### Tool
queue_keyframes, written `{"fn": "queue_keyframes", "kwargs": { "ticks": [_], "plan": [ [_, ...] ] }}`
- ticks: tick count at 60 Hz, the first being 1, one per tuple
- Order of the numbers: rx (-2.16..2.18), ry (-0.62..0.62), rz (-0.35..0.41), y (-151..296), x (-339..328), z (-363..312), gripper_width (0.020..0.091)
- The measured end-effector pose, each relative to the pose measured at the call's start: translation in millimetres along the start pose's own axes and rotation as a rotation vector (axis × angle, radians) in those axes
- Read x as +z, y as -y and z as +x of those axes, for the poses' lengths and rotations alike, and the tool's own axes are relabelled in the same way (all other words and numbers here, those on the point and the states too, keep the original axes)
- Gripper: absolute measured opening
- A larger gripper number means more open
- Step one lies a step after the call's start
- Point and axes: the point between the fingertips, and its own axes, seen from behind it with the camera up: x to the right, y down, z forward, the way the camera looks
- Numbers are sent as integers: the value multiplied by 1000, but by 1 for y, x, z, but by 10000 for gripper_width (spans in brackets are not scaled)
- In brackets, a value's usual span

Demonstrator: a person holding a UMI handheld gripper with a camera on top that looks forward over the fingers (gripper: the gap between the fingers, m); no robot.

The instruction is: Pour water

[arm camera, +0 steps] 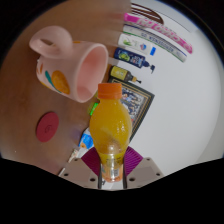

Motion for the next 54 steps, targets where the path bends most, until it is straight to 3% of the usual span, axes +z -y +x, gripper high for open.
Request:
{"fn": "queue_keyframes", "kwargs": {
  "ticks": [17, 32, 45, 54],
  "plan": [
    [-39, 18, 12, 13, -5, 11, 273],
    [491, 125, 71, 10, -22, 33, 272],
    [1158, 345, 154, 29, -32, 19, 272],
    [1539, 491, 165, 51, -26, -8, 274]
  ]
}}
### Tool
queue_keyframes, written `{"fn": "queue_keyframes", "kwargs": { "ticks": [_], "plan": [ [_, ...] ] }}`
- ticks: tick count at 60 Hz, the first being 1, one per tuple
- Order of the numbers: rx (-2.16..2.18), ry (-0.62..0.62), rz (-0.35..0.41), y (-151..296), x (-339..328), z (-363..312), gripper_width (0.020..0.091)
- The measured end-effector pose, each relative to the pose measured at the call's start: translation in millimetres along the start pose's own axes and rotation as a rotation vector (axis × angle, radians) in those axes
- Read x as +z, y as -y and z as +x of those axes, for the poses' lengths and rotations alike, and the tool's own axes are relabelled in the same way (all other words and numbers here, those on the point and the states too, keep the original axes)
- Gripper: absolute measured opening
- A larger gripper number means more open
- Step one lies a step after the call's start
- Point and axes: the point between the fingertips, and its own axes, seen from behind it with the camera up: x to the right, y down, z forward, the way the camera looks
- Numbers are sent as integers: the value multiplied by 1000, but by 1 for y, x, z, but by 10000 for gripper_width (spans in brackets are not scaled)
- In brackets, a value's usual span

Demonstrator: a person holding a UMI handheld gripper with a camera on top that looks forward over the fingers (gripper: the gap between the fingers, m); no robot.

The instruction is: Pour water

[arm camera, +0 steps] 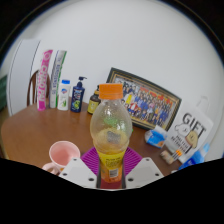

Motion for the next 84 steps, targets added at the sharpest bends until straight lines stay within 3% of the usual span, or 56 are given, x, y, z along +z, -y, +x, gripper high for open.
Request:
{"fn": "queue_keyframes", "kwargs": {
  "ticks": [7, 22, 29, 37, 42, 44, 48, 64, 84],
  "plan": [
    [129, 56, -2, -24, 22, 6, 273],
    [291, 43, -53, -85, 54, 17, 276],
    [333, 36, 2, -86, 52, 19, 315],
    [348, 33, -15, -92, 50, 18, 486],
    [352, 49, -105, -108, 46, 12, 875],
    [363, 43, -119, -107, 42, 12, 824],
    [372, 10, -137, -103, 29, 15, 866],
    [333, -115, -198, -57, -74, 18, 854],
    [352, -183, -215, -16, -208, -23, 855]
  ]
}}
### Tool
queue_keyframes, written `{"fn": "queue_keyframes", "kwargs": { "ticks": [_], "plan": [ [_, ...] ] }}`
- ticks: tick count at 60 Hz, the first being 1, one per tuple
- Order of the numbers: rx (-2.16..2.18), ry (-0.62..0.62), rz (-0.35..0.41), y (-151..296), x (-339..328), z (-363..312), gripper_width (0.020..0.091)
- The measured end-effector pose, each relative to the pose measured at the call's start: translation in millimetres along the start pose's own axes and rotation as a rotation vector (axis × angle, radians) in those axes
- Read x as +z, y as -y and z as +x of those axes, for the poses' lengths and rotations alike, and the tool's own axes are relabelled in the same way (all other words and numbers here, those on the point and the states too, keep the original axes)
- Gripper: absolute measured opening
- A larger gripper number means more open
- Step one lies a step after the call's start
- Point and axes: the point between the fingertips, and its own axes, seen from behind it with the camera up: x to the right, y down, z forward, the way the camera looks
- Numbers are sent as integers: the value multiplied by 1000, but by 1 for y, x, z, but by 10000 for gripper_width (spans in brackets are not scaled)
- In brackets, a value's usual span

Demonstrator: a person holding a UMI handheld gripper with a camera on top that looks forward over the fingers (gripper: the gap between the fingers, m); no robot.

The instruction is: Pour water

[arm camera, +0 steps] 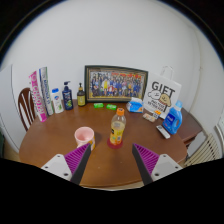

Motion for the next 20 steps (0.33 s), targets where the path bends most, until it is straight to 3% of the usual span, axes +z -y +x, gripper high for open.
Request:
{"fn": "queue_keyframes", "kwargs": {
  "ticks": [12, 20],
  "plan": [
    [15, 4, -12, -5, -33, -10, 854],
    [20, 1, 26, 4, -42, -15, 855]
  ]
}}
